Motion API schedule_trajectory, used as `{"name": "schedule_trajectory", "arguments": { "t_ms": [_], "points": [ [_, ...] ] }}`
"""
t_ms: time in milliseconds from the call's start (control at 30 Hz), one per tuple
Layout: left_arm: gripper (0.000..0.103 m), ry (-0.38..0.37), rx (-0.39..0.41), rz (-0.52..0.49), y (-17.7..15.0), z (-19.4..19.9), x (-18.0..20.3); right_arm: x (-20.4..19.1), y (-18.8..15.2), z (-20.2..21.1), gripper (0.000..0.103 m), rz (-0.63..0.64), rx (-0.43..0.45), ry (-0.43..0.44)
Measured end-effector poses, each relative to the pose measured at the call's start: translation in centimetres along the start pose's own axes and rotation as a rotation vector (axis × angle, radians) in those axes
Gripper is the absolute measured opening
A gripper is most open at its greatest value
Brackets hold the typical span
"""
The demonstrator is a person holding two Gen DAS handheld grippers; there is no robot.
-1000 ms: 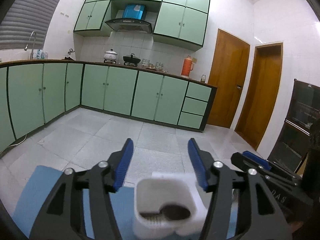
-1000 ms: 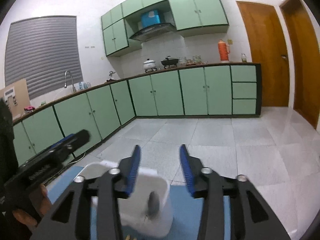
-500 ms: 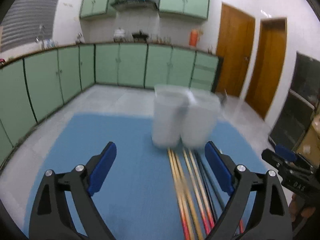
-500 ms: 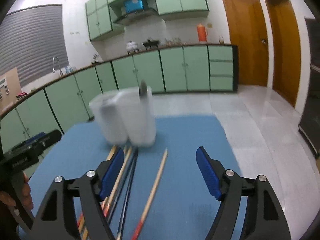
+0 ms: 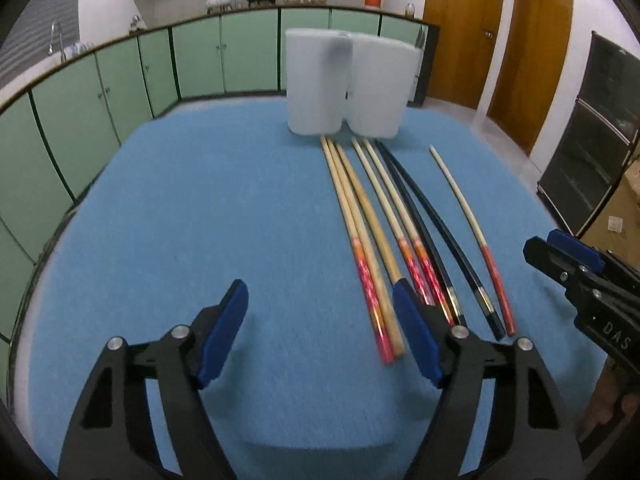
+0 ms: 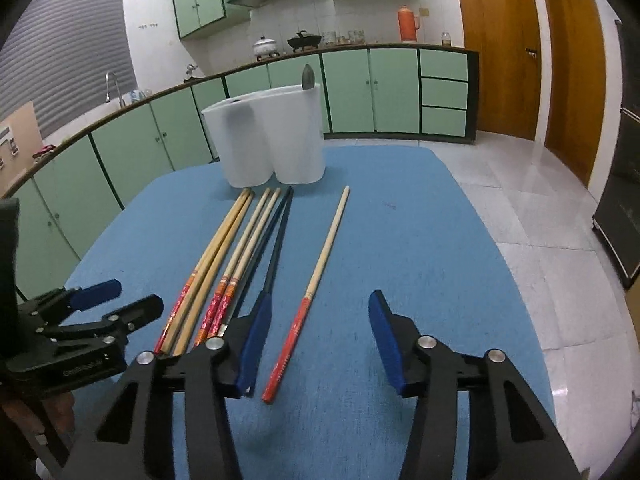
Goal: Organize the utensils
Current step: 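Grasp a red-patterned chopstick with the left tool while the right tool grasps a red-tipped chopstick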
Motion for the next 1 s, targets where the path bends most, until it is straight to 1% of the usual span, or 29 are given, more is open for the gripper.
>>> {"name": "schedule_trajectory", "arguments": {
  "t_ms": [100,167,267,333,533,667,700,767,833,867,900,933,1000],
  "points": [
    [0.066,-0.006,-0.034,-0.004,-0.8,-0.7,0.4,0.1,-0.2,0.0,0.047,-0.008,-0.006,0.002],
    [0.065,-0.003,-0.049,-0.004,-1.0,-1.2,0.4,0.1,-0.4,0.0,0.046,-0.007,-0.010,0.000],
    [0.062,0.003,-0.047,0.000,-1.2,-1.1,0.3,-0.1,-0.2,0.0,0.045,-0.001,-0.011,0.001],
    [0.058,0.004,-0.051,0.008,-1.3,-1.2,0.3,-0.3,-0.2,0.0,0.044,0.007,-0.014,0.005],
    [0.056,-0.006,-0.056,0.005,-1.0,-1.2,0.4,-1.0,-0.6,-0.1,0.044,0.031,-0.026,0.009],
    [0.056,0.018,-0.067,-0.009,-1.1,-1.5,0.8,-1.0,-0.7,-0.1,0.044,0.038,-0.029,0.012],
    [0.054,0.025,-0.066,-0.010,-1.0,-1.6,0.9,-1.1,-0.7,-0.1,0.043,0.039,-0.029,0.013],
    [0.045,0.037,-0.065,-0.002,-1.0,-1.6,0.7,-1.1,-0.8,-0.1,0.043,0.043,-0.033,0.014],
    [0.026,0.046,-0.062,0.013,-0.9,-1.5,0.3,-1.3,-1.0,-0.2,0.043,0.048,-0.037,0.014],
    [0.021,0.050,-0.062,0.021,-0.9,-1.5,-0.1,-1.4,-1.1,-0.2,0.042,0.051,-0.039,0.015],
    [0.013,0.053,-0.062,0.030,-0.9,-1.5,-0.4,-1.5,-1.2,-0.2,0.042,0.055,-0.042,0.018],
    [0.007,0.050,-0.062,0.044,-0.8,-1.5,-0.9,-1.6,-1.3,-0.2,0.041,0.060,-0.046,0.019],
    [0.007,0.039,-0.059,0.067,-0.9,-1.4,-1.5,-1.8,-1.6,-0.3,0.037,0.074,-0.060,0.020]
  ]
}}
Point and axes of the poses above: each gripper's, at about its wrist camera, not at the fingertips, and z roughly against the way its jaws point, x to its right, y to its top, the point moved 3 cm from there along -z, roughly the way its jaws point, and after that the axes turned 8 degrees about -x, right-handed, at the moved point
